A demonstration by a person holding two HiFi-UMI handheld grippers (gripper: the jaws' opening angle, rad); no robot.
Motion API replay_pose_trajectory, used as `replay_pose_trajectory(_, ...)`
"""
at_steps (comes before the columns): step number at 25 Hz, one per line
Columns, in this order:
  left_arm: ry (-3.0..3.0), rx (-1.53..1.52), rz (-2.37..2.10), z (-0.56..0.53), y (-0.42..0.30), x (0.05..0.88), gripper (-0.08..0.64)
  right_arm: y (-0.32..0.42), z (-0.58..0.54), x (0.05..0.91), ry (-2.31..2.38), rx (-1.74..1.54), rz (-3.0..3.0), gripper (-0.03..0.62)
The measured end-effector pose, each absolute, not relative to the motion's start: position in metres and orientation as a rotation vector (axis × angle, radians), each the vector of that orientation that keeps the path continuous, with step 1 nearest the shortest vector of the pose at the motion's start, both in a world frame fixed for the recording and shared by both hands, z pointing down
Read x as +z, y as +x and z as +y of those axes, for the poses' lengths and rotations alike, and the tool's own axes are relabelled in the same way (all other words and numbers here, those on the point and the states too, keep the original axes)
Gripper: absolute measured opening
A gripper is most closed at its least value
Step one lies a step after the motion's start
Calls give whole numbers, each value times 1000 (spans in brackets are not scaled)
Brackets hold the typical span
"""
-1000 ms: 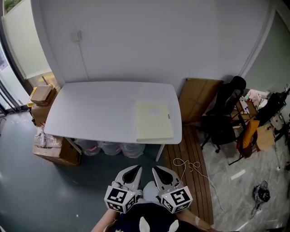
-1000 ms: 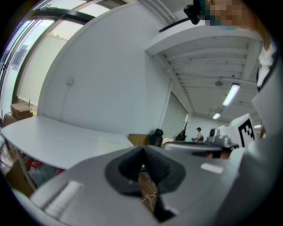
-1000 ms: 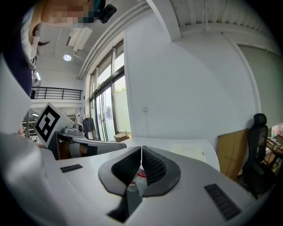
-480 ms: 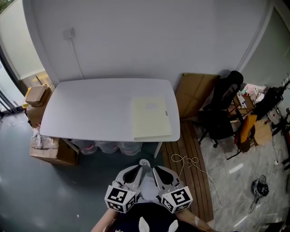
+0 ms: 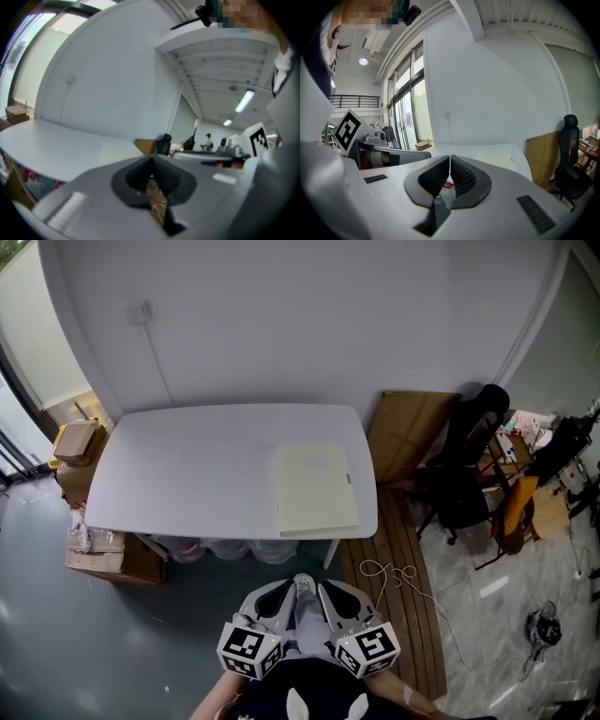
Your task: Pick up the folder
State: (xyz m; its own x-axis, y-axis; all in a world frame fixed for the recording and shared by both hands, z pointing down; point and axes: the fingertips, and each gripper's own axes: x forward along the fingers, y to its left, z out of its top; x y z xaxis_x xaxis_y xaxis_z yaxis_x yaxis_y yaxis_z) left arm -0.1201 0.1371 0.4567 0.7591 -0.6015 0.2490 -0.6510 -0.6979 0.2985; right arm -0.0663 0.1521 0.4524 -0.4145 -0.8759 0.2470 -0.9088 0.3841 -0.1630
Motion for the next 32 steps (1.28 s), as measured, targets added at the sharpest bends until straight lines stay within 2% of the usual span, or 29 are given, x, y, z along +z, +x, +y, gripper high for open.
replay_pose_trajectory(32, 2530, 244, -1000, 3, -84, 472, 3, -17, 17, 465, 1608, 477, -2516, 12)
